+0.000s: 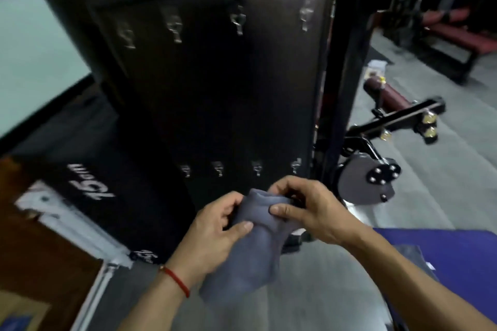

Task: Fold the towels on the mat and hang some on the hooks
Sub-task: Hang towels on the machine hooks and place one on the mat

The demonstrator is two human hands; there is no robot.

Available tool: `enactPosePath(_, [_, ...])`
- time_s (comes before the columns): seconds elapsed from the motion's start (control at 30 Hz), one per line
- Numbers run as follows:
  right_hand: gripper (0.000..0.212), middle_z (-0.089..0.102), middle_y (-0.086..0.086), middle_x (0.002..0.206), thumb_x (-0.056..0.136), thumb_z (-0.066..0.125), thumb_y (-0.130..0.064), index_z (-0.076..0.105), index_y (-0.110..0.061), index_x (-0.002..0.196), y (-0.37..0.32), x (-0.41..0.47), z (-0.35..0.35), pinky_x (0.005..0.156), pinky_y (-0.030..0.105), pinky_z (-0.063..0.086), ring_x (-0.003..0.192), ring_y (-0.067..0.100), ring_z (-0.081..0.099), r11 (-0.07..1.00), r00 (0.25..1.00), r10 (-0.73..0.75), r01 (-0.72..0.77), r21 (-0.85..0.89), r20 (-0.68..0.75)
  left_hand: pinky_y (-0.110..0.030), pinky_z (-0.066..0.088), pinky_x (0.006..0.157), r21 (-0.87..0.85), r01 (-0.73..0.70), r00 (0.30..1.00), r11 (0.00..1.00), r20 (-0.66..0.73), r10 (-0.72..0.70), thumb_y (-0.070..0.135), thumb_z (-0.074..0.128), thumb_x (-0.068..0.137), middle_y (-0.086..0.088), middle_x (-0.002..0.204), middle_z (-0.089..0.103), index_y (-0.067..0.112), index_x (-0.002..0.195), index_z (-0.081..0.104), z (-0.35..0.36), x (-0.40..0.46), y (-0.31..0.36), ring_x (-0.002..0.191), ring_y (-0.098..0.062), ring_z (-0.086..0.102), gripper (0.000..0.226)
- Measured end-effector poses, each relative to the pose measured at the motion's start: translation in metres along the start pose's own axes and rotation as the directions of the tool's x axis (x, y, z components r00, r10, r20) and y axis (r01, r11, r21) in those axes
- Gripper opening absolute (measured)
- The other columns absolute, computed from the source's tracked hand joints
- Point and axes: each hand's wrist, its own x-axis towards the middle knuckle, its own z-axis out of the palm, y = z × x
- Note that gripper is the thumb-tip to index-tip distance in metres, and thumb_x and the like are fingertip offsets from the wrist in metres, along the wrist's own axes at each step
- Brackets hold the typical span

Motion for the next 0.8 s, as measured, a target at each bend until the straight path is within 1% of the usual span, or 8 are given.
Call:
enactPosePath(0.07, [0.014, 0.072, -0.005, 0.093, 0.09, 0.079, -0.02, 0.07, -0.026, 0.1, -0.026, 0.025, 0.025, 0.076, 0.028, 0.055, 0.086, 0.01, 0.069, 0.999, 0.999, -0.04, 0.039, 0.027, 0.033, -0.043, 0.056, 0.095, -0.102, -0.016, 0.998, 0.995, -0.067, 0.009, 0.023, 0.074, 0.084, -0.002, 0.107, 0.074, 0.029, 0.107, 0.066, -0.036, -0.018, -0.002, 0.105, -0.019, 0.07, 0.025])
enactPosePath(0.17, [0.014, 0.073, -0.002, 0.096, 0.09, 0.078, -0.017, 0.072, -0.023, 0.102, -0.054, 0.064, 0.051, 0.077, 0.028, 0.056, 0.09, 0.013, 0.071, 0.993, 0.993, -0.078, 0.07, 0.094, 0.086, -0.032, 0.057, 0.089, -0.248, -0.034, 0.992, 0.968, -0.123, 0.003, 0.04, 0.073, 0.082, -0.006, 0.111, 0.074, 0.037, 0.115, 0.063, -0.082, -0.027, -0.003, 0.106, -0.019, 0.07, 0.035])
enactPosePath(0.27, [0.022, 0.072, -0.006, 0.101, 0.09, 0.078, -0.02, 0.07, -0.028, 0.109, -0.072, 0.104, 0.066, 0.084, 0.029, 0.057, 0.097, 0.009, 0.07, 0.99, 0.985, -0.123, 0.112, 0.091, 0.118, -0.033, 0.055, 0.096, -0.215, -0.08, 0.985, 0.973, -0.165, 0.045, 0.027, 0.069, 0.088, -0.006, 0.118, 0.073, 0.033, 0.135, 0.058, -0.117, -0.015, -0.001, 0.112, -0.02, 0.069, 0.048])
enactPosePath(0.37, [0.04, 0.064, -0.019, 0.113, 0.086, 0.081, -0.025, 0.062, -0.039, 0.118, -0.079, 0.141, 0.067, 0.096, 0.024, 0.052, 0.111, 0.001, 0.06, 0.964, 0.965, -0.252, 0.257, -0.073, 0.071, -0.034, 0.056, 0.096, -0.174, -0.101, 0.959, 0.98, -0.279, 0.05, 0.012, 0.071, 0.088, -0.009, 0.113, 0.074, 0.015, 0.125, 0.067, -0.141, 0.007, 0.009, 0.11, -0.025, 0.07, 0.037])
enactPosePath(0.47, [0.033, 0.061, -0.02, 0.11, 0.086, 0.08, -0.022, 0.065, -0.035, 0.113, -0.088, 0.173, 0.056, 0.093, 0.025, 0.051, 0.11, 0.002, 0.058, 0.878, 0.902, -0.43, 0.427, -0.214, 0.036, -0.04, 0.055, 0.095, -0.146, -0.084, 0.949, 0.986, -0.313, 0.035, 0.004, 0.069, 0.093, -0.009, 0.114, 0.074, 0.013, 0.122, 0.068, -0.159, 0.031, 0.021, 0.11, -0.025, 0.069, 0.031])
enactPosePath(0.53, [0.026, 0.065, -0.017, 0.106, 0.089, 0.076, -0.016, 0.069, -0.029, 0.11, -0.093, 0.196, 0.048, 0.09, 0.029, 0.054, 0.105, 0.005, 0.062, 0.892, 0.902, -0.429, 0.431, -0.134, 0.043, -0.04, 0.056, 0.095, -0.173, -0.08, 0.944, 0.982, -0.329, 0.019, 0.007, 0.068, 0.094, -0.008, 0.118, 0.073, 0.016, 0.126, 0.067, -0.171, 0.048, 0.03, 0.114, -0.025, 0.068, 0.033])
enactPosePath(0.7, [0.023, 0.066, -0.013, 0.102, 0.091, 0.073, -0.012, 0.072, -0.031, 0.103, -0.105, 0.257, 0.027, 0.087, 0.031, 0.056, 0.099, 0.008, 0.067, 0.898, 0.894, -0.432, 0.438, -0.035, 0.119, -0.052, 0.053, 0.096, -0.497, -0.139, 0.961, 0.857, -0.276, -0.005, 0.011, 0.059, 0.093, -0.025, 0.127, 0.066, 0.004, 0.134, 0.061, -0.2, 0.081, 0.033, 0.118, -0.041, 0.063, 0.042])
enactPosePath(0.8, [0.02, 0.066, -0.009, 0.101, 0.092, 0.07, -0.012, 0.069, -0.03, 0.101, -0.117, 0.282, 0.022, 0.082, 0.03, 0.057, 0.096, 0.012, 0.067, 0.889, 0.879, -0.443, 0.456, -0.04, 0.173, -0.043, 0.058, 0.086, -0.489, -0.237, 0.929, 0.84, -0.366, 0.05, 0.005, 0.064, 0.094, -0.028, 0.119, 0.067, -0.007, 0.125, 0.058, -0.212, 0.102, 0.023, 0.111, -0.037, 0.067, 0.034])
